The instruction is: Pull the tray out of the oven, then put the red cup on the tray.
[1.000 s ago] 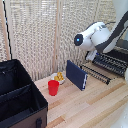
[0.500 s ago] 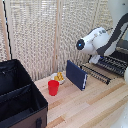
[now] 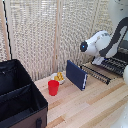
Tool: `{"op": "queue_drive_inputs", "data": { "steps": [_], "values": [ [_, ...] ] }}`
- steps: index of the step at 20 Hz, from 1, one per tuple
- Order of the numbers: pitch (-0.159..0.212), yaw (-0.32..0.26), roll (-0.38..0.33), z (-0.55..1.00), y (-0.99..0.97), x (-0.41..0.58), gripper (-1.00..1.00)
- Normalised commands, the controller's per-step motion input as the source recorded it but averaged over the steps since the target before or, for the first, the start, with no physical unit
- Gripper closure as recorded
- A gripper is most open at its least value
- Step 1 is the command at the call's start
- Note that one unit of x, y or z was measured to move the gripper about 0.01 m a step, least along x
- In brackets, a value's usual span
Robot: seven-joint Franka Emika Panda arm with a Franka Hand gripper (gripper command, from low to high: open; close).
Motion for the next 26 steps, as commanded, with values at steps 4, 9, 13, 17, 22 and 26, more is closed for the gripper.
{"op": "queue_drive_inputs", "data": {
  "steps": [4, 9, 13, 17, 22, 26],
  "values": [
    [0.001, -0.005, 0.138, -0.01, -0.37, 0.091, -1.00],
    [0.065, 0.000, 0.269, 0.00, -0.37, 0.227, -1.00],
    [0.068, 0.000, 0.231, 0.00, -0.46, 0.249, -1.00],
    [0.033, 0.000, 0.058, 0.00, -0.49, 0.224, -1.00],
    [0.033, 0.006, 0.018, 0.00, -0.31, 0.178, 1.00],
    [-0.001, 0.003, -0.022, 0.00, -0.02, 0.001, 1.00]
  ]
}}
